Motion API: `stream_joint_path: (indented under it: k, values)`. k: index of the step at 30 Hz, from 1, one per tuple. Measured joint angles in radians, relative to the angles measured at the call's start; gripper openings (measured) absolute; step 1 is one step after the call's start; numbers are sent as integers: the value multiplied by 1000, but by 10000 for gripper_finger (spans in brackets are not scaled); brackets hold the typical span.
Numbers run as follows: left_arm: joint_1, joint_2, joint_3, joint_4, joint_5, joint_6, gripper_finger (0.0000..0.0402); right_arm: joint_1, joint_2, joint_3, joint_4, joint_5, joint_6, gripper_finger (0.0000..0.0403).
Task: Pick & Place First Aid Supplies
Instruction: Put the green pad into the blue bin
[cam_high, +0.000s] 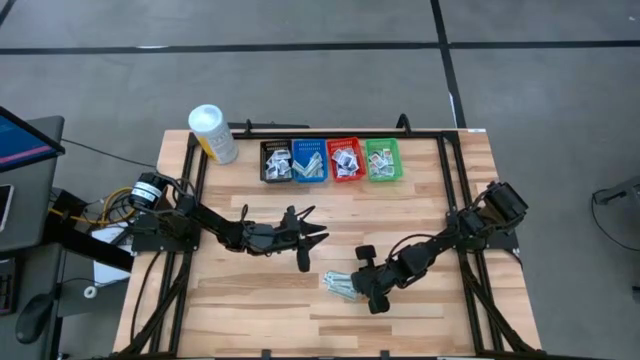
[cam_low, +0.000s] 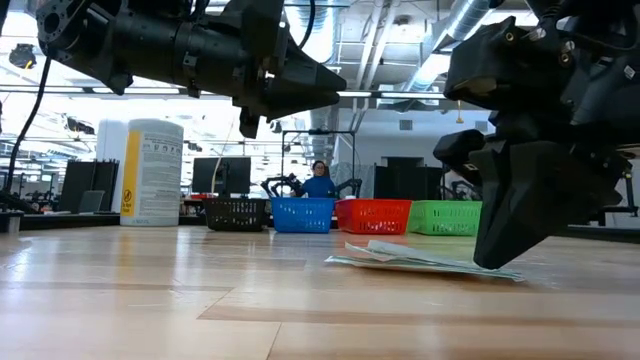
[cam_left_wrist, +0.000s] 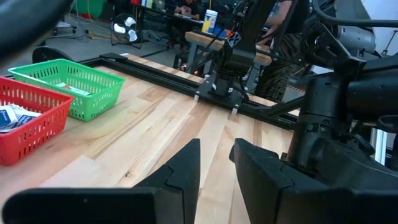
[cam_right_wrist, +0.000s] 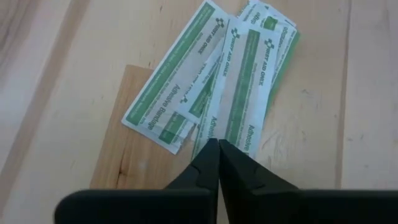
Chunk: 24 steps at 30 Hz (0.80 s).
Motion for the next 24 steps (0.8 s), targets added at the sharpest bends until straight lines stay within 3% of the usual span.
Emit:
stream_joint_path:
  k: [6,16,24]
  values:
    - [0,0,0,0,0,0,99,2,0,-1,4,2,-4,27]
    - [0,0,0,-1,0,0,99,15,1,-2,8,99,1,134]
    - [0,0,0,-2,1,0,99,-6,25,-1,51,23,31,185]
